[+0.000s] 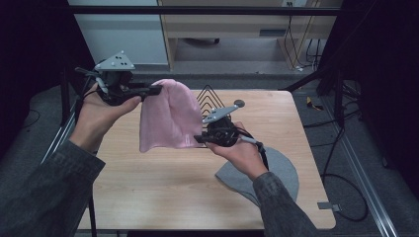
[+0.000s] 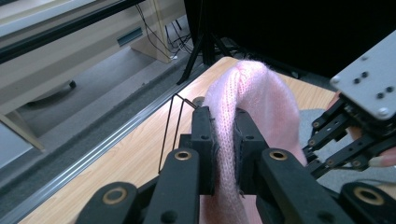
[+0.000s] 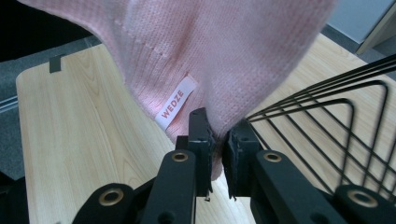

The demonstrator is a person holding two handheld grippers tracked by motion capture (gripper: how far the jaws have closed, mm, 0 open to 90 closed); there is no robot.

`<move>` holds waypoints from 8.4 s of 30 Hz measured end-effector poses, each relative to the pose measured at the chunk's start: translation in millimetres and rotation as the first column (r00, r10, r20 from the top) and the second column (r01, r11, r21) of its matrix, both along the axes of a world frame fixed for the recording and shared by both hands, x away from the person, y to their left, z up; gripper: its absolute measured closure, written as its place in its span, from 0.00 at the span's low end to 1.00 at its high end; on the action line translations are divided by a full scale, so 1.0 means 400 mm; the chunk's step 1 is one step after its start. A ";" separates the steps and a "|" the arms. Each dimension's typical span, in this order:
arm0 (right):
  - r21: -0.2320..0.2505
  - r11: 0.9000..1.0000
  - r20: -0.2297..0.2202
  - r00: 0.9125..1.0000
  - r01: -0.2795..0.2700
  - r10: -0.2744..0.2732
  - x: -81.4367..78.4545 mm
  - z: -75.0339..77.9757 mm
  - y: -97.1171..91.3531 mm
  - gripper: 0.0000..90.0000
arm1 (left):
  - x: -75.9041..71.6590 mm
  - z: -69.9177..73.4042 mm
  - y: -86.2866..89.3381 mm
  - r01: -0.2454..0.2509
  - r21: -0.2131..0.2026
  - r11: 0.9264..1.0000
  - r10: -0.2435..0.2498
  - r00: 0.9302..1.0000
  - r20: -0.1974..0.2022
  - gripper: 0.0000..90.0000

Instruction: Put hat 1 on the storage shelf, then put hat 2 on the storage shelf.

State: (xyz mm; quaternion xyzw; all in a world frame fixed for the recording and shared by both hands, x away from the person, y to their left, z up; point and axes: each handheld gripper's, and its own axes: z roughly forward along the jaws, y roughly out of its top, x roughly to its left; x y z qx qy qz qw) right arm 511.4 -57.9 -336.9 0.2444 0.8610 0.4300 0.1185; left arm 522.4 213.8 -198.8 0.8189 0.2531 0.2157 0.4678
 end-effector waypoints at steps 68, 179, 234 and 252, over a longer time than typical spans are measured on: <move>-0.048 0.978 0.066 0.977 0.204 -0.201 0.218 0.052 -0.159 0.93 | 0.306 -0.030 -0.182 -0.012 -0.102 0.995 0.011 1.000 -0.003 0.89; -0.189 0.880 -0.064 0.889 0.435 -0.453 0.019 -0.267 -0.499 0.55 | 0.157 -0.362 -0.199 0.050 0.058 0.997 -0.041 0.987 -0.155 0.82; -0.236 0.835 -0.185 0.821 0.497 -0.540 0.007 -0.368 -0.601 0.90 | -0.173 -0.643 0.129 -0.204 0.232 0.951 0.249 0.951 -0.183 0.14; -0.133 0.888 -0.077 0.888 0.441 -0.453 -0.052 -0.272 -0.558 0.96 | -0.156 -0.661 0.137 -0.191 0.221 0.956 0.242 0.942 -0.234 0.12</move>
